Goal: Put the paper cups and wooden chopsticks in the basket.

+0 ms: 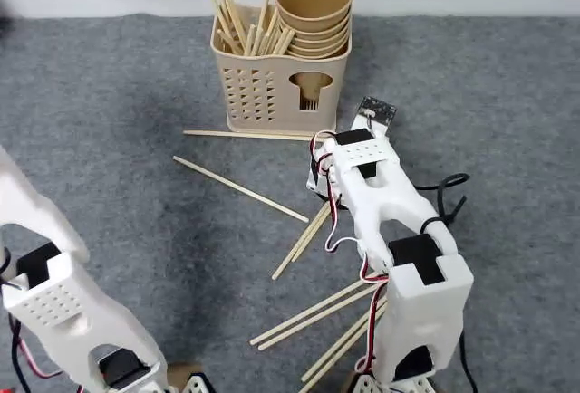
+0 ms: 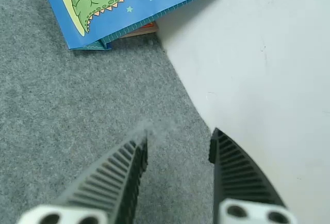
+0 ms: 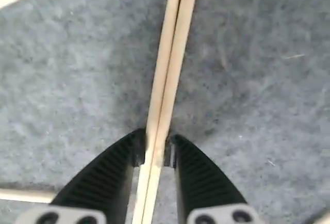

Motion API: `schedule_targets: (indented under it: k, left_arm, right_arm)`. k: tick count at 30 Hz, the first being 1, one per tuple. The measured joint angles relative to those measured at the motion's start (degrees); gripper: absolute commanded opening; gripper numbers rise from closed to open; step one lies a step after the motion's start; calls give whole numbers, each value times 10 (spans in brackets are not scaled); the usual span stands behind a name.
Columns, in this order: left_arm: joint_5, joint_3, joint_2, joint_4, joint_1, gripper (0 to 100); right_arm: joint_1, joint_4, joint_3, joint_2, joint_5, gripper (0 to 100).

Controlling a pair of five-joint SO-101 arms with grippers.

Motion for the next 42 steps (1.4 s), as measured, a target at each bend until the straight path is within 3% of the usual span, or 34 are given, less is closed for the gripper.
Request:
schedule_targets:
  k: [9,16,19,29,42]
  left_arm:
    - [0,0,0,0,0,185]
    - [0,0,0,0,0,185]
    - [0,0,0,0,0,185]
    - [0,0,0,0,0,185]
    - [0,0,0,0,0,185]
  right_arm:
    - [-2,58,-11,-33,-1,8]
    - [-3,60,-10,-193,4,8]
    - [-5,35,-10,-273,47,8]
    - [-26,-183,-10,-459,197,8]
    - [-83,-577,-10,-402,291,8]
